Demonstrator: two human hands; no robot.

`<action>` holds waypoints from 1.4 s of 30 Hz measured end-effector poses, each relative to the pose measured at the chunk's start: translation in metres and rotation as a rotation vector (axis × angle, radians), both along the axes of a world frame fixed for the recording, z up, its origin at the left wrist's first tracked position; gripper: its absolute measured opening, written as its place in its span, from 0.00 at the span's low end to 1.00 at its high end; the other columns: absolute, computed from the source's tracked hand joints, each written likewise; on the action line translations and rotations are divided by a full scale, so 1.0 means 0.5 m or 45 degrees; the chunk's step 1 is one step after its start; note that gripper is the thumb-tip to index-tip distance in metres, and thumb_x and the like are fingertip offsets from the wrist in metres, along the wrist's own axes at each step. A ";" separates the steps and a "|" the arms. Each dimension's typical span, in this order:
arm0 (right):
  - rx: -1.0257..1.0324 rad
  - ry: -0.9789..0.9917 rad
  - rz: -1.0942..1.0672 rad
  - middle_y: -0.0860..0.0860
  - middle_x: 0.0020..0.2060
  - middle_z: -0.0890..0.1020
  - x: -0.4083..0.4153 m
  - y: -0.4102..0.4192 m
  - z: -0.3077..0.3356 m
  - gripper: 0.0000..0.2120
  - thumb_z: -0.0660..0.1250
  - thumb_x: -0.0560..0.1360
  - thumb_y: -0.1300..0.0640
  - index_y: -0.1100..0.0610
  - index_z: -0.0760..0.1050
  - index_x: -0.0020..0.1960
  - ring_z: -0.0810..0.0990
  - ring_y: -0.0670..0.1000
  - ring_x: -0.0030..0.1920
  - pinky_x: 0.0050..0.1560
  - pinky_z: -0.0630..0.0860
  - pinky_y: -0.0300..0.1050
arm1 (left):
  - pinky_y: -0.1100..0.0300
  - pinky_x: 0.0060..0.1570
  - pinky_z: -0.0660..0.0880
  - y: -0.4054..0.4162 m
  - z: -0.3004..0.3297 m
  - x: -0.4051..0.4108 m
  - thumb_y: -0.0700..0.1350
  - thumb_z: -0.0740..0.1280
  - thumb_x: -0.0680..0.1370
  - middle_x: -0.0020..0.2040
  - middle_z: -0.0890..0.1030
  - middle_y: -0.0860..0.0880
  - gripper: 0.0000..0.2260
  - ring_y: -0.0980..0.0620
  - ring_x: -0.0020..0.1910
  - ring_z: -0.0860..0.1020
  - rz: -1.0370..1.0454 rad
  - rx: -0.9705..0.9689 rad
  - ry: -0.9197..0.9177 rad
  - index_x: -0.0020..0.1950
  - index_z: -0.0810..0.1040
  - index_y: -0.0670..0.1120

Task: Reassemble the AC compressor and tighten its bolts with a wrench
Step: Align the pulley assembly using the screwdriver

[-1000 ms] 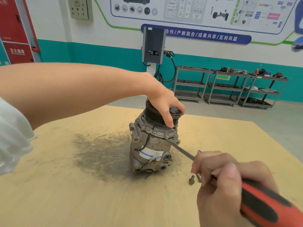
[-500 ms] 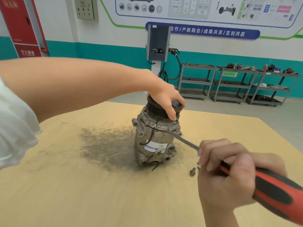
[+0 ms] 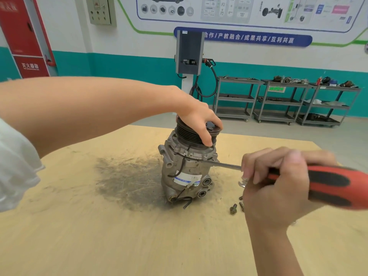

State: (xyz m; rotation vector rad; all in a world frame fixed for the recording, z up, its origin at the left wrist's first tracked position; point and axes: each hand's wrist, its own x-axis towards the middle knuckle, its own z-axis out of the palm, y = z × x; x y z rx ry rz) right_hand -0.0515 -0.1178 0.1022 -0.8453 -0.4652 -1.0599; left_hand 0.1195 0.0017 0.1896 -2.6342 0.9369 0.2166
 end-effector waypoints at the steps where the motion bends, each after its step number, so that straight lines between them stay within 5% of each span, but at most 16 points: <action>1: -0.015 -0.022 -0.015 0.48 0.18 0.65 0.005 -0.002 0.011 0.04 0.58 0.71 0.62 0.59 0.63 0.40 0.66 0.55 0.18 0.27 0.63 0.43 | 0.52 0.45 0.75 0.000 -0.001 -0.001 0.66 0.65 0.75 0.52 0.68 0.50 0.32 0.46 0.50 0.69 0.003 -0.004 0.001 0.76 0.61 0.59; 8: -0.012 0.049 0.114 0.50 0.18 0.65 0.038 -0.021 0.072 0.19 0.59 0.74 0.67 0.51 0.67 0.28 0.62 0.54 0.18 0.27 0.66 0.43 | 0.61 0.33 0.66 0.003 -0.006 -0.009 0.67 0.64 0.75 0.47 0.67 0.52 0.31 0.47 0.46 0.69 -0.042 -0.004 -0.049 0.75 0.62 0.60; 12: -0.003 0.048 0.091 0.50 0.18 0.64 0.036 -0.018 0.067 0.15 0.60 0.72 0.66 0.55 0.64 0.29 0.62 0.54 0.18 0.28 0.66 0.43 | 0.61 0.34 0.66 0.003 -0.006 -0.012 0.67 0.64 0.75 0.52 0.68 0.51 0.32 0.46 0.49 0.69 -0.025 -0.012 -0.040 0.76 0.61 0.60; 16: 0.023 -0.005 0.121 0.50 0.18 0.63 0.001 -0.023 -0.025 0.14 0.66 0.69 0.57 0.60 0.62 0.32 0.67 0.53 0.19 0.30 0.64 0.42 | 0.62 0.34 0.64 0.002 -0.006 -0.010 0.67 0.64 0.75 0.53 0.66 0.50 0.33 0.46 0.50 0.68 -0.008 -0.016 -0.044 0.77 0.59 0.60; 19: -0.078 -0.030 0.135 0.43 0.20 0.69 -0.016 -0.026 -0.079 0.18 0.67 0.70 0.47 0.52 0.66 0.26 0.71 0.49 0.22 0.32 0.68 0.40 | 0.62 0.34 0.64 0.004 -0.007 -0.008 0.68 0.63 0.75 0.53 0.66 0.50 0.33 0.46 0.50 0.68 -0.001 -0.020 -0.039 0.77 0.59 0.60; 22: 0.060 -0.069 0.130 0.43 0.19 0.71 -0.009 -0.039 -0.089 0.15 0.60 0.68 0.57 0.58 0.60 0.25 0.69 0.50 0.19 0.31 0.69 0.38 | 0.62 0.34 0.64 0.003 -0.008 -0.008 0.68 0.63 0.75 0.52 0.66 0.50 0.33 0.46 0.50 0.68 0.000 -0.016 -0.046 0.77 0.59 0.60; 27: 0.050 -0.143 0.055 0.43 0.19 0.71 -0.008 -0.043 -0.086 0.07 0.53 0.70 0.59 0.53 0.61 0.34 0.68 0.50 0.18 0.30 0.68 0.39 | 0.62 0.34 0.64 0.003 -0.006 -0.011 0.67 0.63 0.76 0.53 0.67 0.50 0.32 0.46 0.50 0.69 -0.001 -0.013 -0.046 0.77 0.58 0.60; 36: 0.041 -0.080 0.020 0.49 0.18 0.64 0.013 -0.041 -0.019 0.11 0.55 0.70 0.64 0.50 0.67 0.35 0.66 0.52 0.18 0.30 0.65 0.40 | 0.63 0.34 0.63 0.008 -0.008 -0.009 0.67 0.64 0.75 0.55 0.67 0.50 0.32 0.46 0.51 0.68 0.054 -0.047 -0.028 0.77 0.58 0.62; 42: 0.003 -0.037 0.039 0.50 0.19 0.64 0.009 -0.044 -0.011 0.08 0.55 0.70 0.64 0.54 0.61 0.35 0.65 0.55 0.18 0.29 0.64 0.42 | 0.64 0.35 0.65 0.003 -0.003 -0.001 0.65 0.65 0.76 0.56 0.67 0.52 0.32 0.47 0.52 0.68 0.041 -0.073 0.023 0.77 0.60 0.60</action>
